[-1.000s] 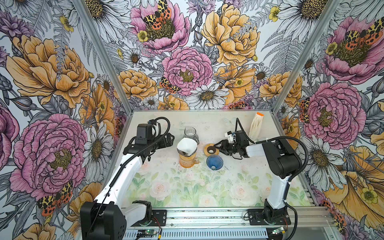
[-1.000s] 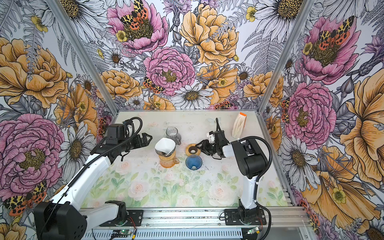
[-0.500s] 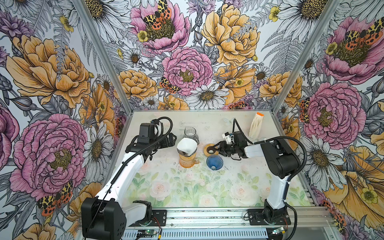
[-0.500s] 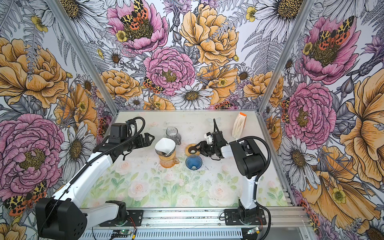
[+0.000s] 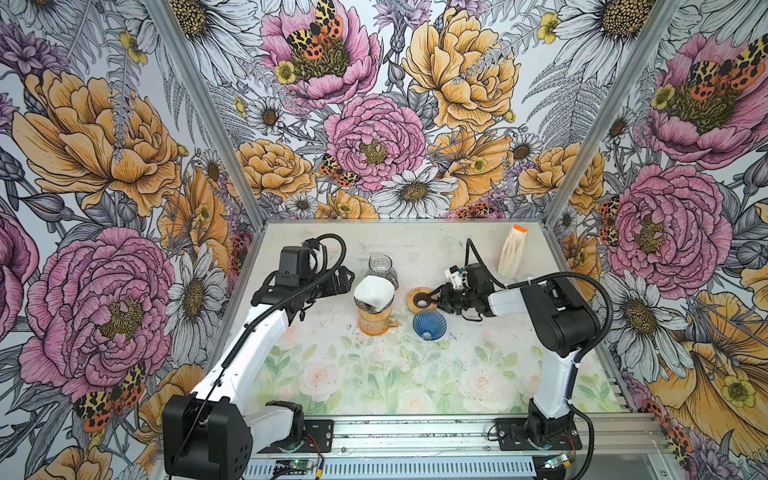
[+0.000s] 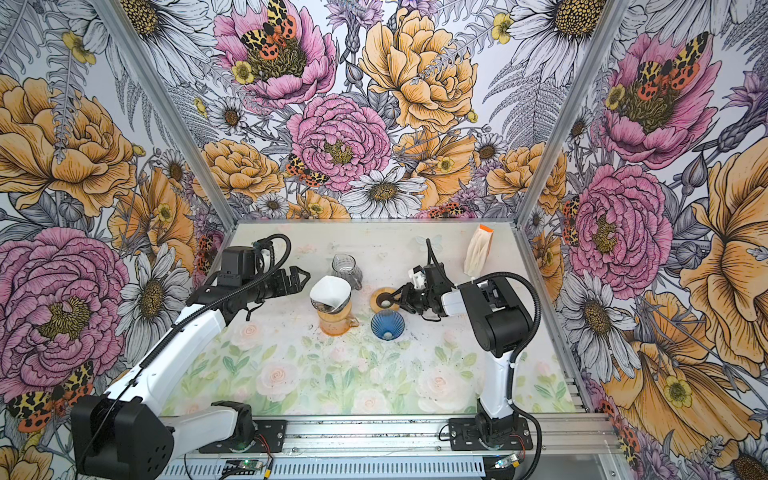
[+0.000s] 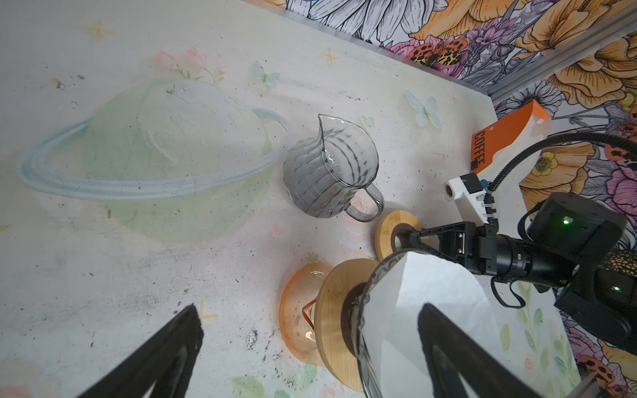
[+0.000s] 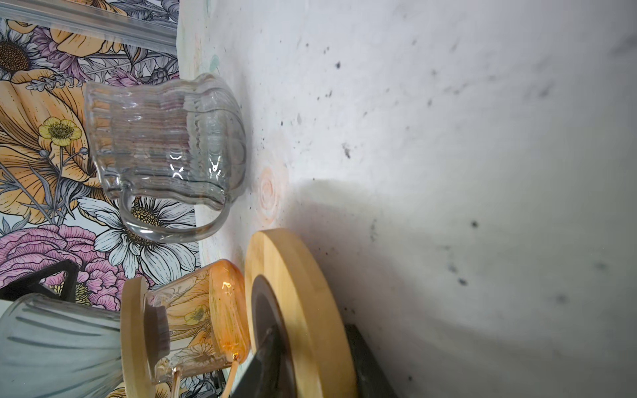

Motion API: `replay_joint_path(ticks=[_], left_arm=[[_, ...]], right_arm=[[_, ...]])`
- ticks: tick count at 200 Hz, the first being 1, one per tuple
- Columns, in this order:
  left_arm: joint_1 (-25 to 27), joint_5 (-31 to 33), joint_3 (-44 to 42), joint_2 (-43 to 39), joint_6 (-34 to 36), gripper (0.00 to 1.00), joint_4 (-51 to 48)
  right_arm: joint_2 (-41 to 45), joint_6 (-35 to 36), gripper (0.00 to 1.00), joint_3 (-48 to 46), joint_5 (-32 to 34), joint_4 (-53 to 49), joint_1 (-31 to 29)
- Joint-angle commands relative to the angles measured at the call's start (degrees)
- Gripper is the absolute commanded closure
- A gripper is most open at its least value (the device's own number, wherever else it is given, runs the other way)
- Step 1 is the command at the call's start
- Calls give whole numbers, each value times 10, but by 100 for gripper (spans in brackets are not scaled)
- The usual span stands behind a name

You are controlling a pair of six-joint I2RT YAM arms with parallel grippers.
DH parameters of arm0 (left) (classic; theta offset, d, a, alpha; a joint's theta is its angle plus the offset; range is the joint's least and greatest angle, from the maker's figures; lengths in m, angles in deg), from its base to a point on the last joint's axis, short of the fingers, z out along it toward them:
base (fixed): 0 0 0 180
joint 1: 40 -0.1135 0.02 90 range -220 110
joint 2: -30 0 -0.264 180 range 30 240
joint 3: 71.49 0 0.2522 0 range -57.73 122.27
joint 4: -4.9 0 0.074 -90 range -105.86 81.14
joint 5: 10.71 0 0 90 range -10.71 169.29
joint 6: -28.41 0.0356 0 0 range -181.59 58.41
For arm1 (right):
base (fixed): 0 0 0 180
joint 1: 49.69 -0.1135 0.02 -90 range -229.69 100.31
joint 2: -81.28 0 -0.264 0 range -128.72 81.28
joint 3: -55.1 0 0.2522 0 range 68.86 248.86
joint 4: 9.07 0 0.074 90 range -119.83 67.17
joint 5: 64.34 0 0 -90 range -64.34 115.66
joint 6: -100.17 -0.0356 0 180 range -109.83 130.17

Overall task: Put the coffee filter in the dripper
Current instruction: 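Move the right gripper to the bamboo ring and grasp its edge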

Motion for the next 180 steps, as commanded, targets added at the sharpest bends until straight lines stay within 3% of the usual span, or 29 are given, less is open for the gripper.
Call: replay_joint_path(ticks=[1, 116, 180], left_arm=[[4, -12, 19, 6, 6, 1, 4], [5, -17, 30, 10, 9, 1, 4], [11, -16, 57, 38, 12, 1, 5]], right_arm=[[9, 7, 70, 13, 10, -9, -3], [62, 17, 94, 53, 3, -36, 12], [97, 37, 98, 126, -14, -85, 15]])
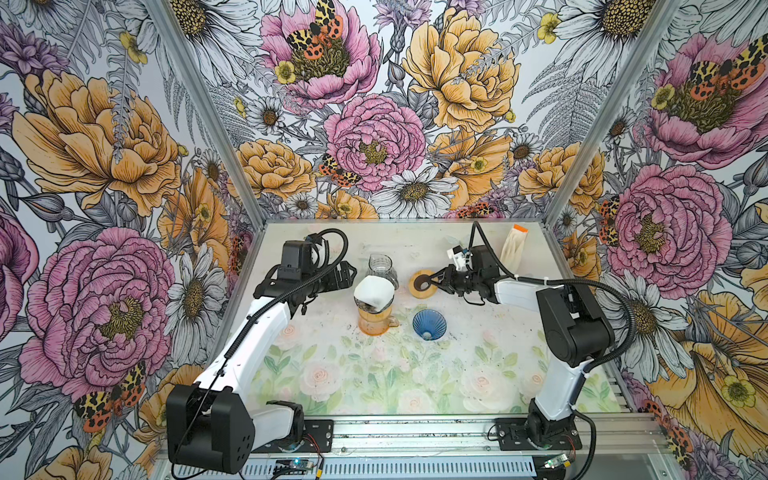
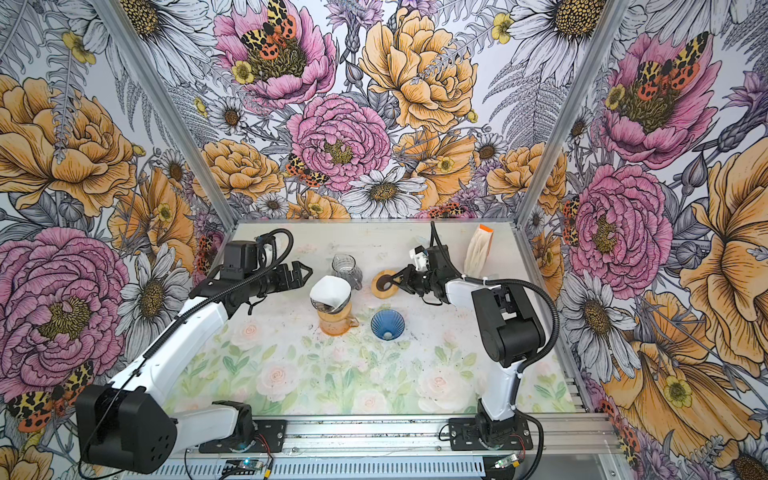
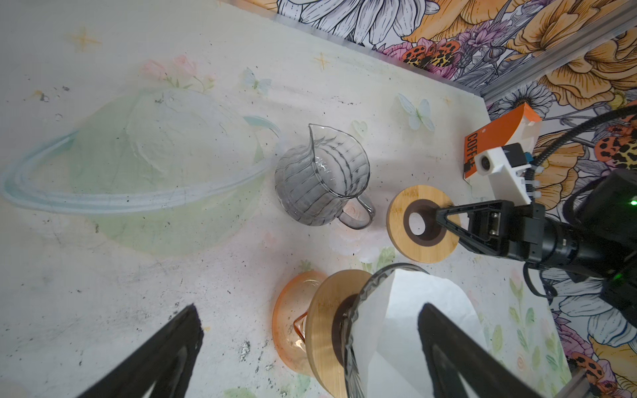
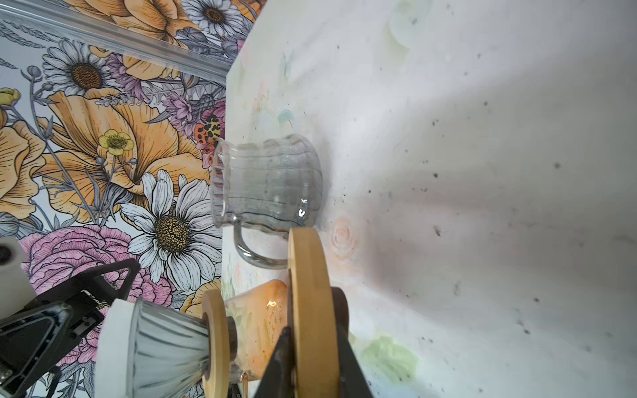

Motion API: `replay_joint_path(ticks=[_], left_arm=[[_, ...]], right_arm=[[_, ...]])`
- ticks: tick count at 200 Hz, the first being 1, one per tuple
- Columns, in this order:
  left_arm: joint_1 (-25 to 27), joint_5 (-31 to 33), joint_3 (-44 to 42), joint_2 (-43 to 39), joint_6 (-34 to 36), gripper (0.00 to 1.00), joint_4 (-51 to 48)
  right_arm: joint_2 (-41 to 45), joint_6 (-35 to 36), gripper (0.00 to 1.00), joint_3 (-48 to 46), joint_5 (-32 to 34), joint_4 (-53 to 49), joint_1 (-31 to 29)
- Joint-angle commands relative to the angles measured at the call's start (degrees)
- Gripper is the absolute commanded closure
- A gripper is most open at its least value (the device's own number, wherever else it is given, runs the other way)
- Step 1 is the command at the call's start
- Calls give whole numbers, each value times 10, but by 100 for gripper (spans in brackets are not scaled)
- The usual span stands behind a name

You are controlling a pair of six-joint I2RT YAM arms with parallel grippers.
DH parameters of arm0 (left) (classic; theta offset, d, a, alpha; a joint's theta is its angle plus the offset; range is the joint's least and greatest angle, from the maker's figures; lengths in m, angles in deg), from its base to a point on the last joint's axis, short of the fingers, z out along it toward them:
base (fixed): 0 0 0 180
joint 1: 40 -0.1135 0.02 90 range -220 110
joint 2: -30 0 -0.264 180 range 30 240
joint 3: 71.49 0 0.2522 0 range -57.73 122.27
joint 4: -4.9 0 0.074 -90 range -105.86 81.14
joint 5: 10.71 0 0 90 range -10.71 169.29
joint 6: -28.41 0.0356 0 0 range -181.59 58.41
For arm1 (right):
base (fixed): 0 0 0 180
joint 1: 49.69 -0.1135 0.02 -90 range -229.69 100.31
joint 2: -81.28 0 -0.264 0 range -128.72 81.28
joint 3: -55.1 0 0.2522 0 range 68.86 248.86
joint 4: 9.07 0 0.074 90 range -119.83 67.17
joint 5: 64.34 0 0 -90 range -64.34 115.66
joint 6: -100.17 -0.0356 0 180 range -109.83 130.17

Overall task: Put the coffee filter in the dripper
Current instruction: 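Move the right gripper to the bamboo ring and grasp its edge, then lift the bamboo ring and set it on the grey glass pitcher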

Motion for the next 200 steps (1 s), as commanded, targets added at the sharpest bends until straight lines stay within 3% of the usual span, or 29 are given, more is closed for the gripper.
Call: replay_joint_path(ticks=[1, 86, 200], left_arm=[[7, -9, 22, 5, 11, 1, 7], [10, 6, 43, 26, 9, 1, 7], [15, 15, 45, 31, 6, 1, 7]], right_arm=[[32, 16, 98, 42, -13, -5, 1], [-37, 3, 97, 211, -42, -14, -35], [-184, -43, 94, 346, -7, 10, -94]])
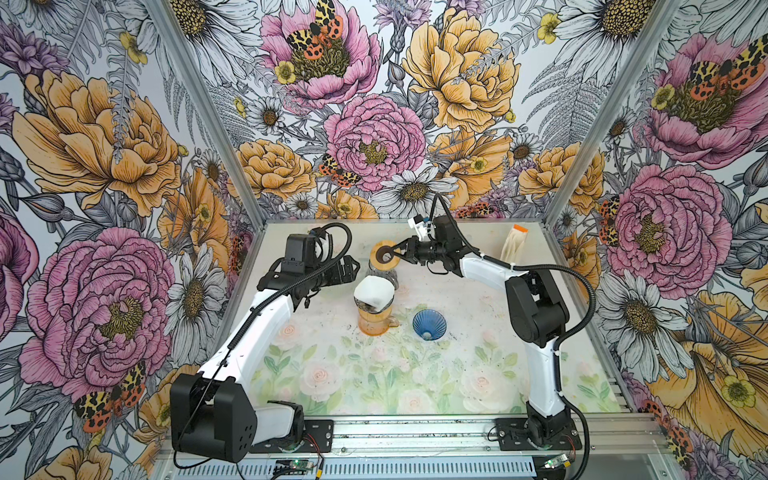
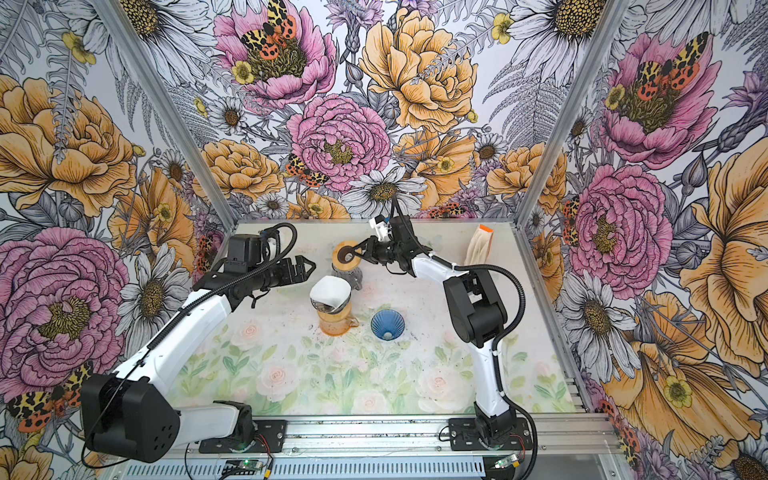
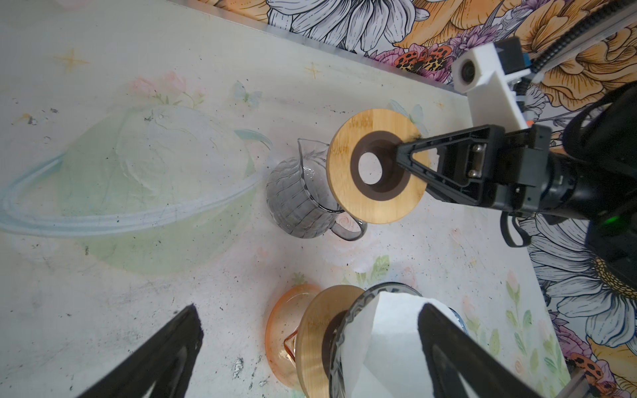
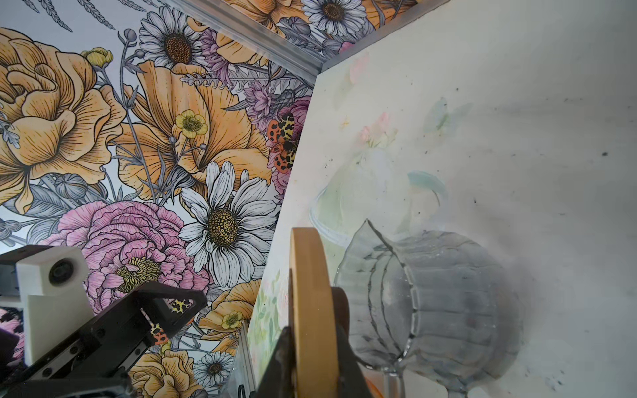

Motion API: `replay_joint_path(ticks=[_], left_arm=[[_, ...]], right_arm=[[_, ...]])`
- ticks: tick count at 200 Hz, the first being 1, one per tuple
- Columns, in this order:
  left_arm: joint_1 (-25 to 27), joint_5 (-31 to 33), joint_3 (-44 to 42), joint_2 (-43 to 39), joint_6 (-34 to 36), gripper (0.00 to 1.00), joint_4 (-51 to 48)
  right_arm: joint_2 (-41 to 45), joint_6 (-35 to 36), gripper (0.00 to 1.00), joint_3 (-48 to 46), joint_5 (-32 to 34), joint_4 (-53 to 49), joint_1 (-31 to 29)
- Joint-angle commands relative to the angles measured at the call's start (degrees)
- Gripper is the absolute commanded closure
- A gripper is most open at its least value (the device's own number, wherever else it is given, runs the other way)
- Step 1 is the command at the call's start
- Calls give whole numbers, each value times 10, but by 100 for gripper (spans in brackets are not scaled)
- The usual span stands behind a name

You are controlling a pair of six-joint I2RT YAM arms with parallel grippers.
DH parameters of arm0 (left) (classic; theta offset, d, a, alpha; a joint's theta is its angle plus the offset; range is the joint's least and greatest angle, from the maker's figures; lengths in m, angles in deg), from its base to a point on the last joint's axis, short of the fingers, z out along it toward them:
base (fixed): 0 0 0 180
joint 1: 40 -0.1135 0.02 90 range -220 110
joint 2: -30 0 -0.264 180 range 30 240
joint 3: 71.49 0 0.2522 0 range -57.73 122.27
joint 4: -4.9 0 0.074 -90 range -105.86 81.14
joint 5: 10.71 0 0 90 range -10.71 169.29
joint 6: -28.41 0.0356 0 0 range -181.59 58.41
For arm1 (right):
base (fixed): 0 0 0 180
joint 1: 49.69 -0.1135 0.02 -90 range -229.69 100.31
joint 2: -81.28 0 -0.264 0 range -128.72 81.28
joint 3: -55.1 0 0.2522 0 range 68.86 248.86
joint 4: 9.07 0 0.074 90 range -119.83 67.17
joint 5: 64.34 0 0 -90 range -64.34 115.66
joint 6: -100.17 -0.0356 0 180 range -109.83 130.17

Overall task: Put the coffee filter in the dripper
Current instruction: 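Lift the bamboo ring and set it on the grey glass pitcher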

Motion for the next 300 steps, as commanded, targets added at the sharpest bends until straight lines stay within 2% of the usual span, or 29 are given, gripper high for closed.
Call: replay_joint_path(ticks=[1, 131, 225, 300], left_arm=[[4, 12, 14, 7, 5, 1, 7], [6, 9, 14, 7, 7, 1, 6], [9, 14, 8, 5, 6, 1, 6], [10, 13, 8, 7, 5, 1, 6]], right_arm=[[-15, -16, 94, 38, 10, 30, -3], [-64, -45, 89, 64, 3, 33, -15], [-63, -45, 77, 52, 13, 33, -17], [-44, -39, 75, 33, 23, 33, -8]])
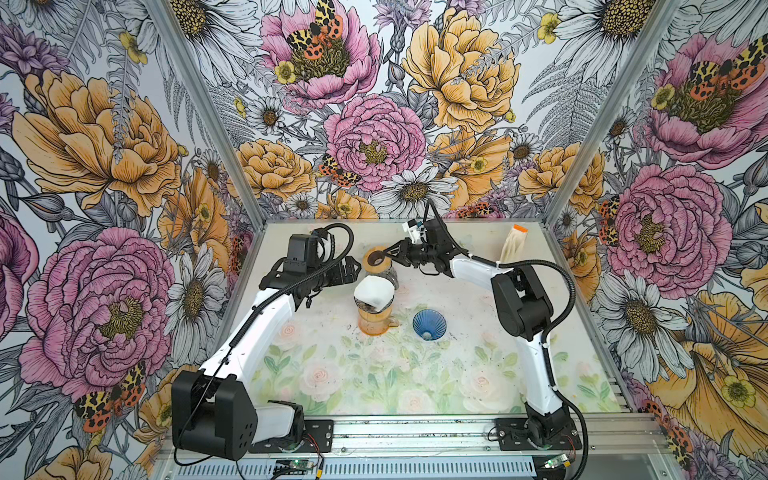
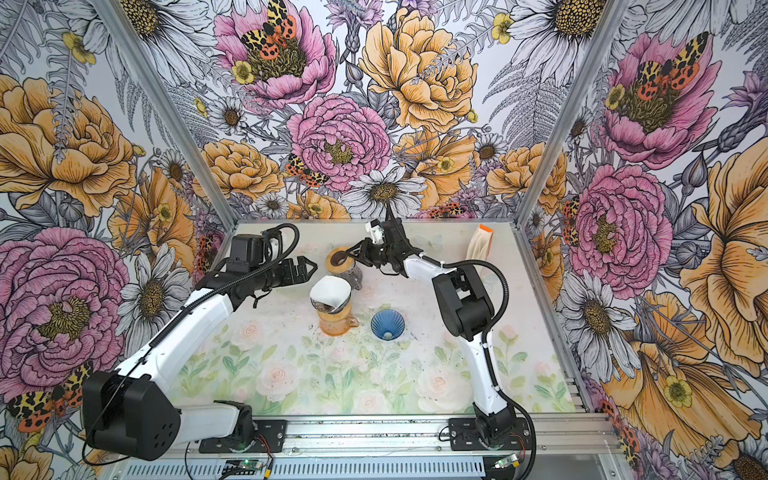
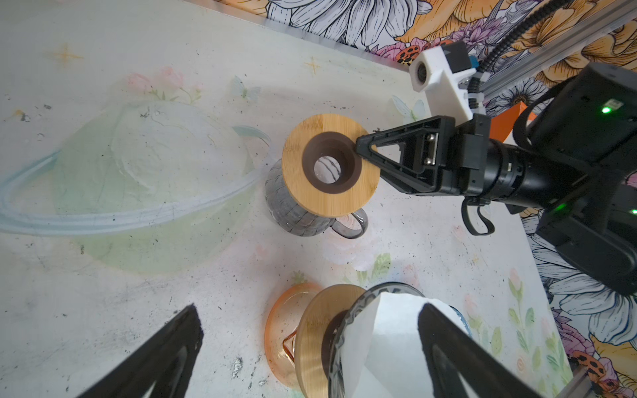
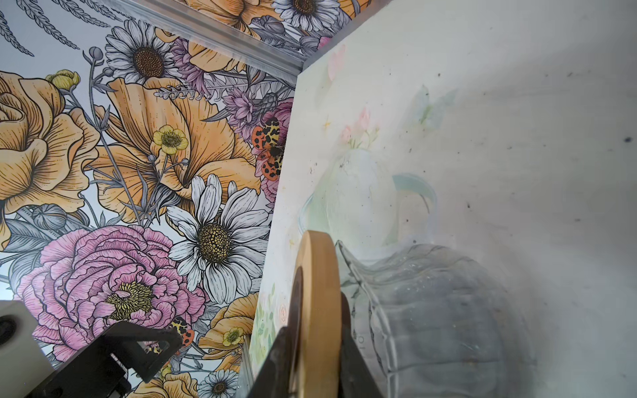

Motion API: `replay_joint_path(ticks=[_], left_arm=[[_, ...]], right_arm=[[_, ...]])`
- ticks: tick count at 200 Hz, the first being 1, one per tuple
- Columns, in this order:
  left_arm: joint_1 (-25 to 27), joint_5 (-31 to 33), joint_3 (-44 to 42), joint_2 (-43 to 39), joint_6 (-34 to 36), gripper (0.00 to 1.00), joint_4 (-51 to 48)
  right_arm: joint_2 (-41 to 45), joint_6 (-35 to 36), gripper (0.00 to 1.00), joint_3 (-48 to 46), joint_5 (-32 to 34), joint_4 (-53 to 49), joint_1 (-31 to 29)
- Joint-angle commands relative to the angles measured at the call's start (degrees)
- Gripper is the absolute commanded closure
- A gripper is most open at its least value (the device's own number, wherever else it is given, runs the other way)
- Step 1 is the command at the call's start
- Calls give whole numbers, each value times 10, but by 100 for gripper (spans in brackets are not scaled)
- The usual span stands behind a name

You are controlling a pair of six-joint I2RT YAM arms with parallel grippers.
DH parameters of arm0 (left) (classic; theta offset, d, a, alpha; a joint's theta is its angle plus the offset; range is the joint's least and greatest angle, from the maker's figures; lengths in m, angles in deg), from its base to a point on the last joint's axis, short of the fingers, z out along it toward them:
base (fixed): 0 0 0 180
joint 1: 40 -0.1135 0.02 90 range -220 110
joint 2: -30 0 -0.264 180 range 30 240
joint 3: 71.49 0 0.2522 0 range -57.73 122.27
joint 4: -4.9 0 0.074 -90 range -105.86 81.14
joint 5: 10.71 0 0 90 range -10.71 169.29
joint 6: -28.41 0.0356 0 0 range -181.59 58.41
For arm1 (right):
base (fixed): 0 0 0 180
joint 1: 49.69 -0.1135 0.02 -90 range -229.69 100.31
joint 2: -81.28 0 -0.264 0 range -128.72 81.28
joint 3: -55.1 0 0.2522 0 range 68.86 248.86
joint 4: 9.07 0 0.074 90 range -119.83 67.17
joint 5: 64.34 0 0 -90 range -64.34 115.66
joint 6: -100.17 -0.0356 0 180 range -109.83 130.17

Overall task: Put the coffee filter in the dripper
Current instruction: 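Lift the bamboo ring and set it on the grey glass pitcher, then open the right gripper and draw it back from the ring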

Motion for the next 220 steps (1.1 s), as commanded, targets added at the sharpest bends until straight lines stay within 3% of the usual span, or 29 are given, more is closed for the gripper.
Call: replay_joint_path(ticks=[1, 141, 185, 220], left_arm=[[4, 9, 8, 1, 4, 1, 6], [13, 10, 14, 8, 5, 1, 5], [14, 10, 21, 8, 5, 1, 5], [13, 15, 35, 3, 18, 1, -8]], right_arm=[[17, 4, 75, -9, 5, 21, 6], [65, 25, 74, -55, 20, 16, 21], [97, 62, 68, -69, 27, -20, 24], [145, 128, 64, -79, 51, -105, 25]])
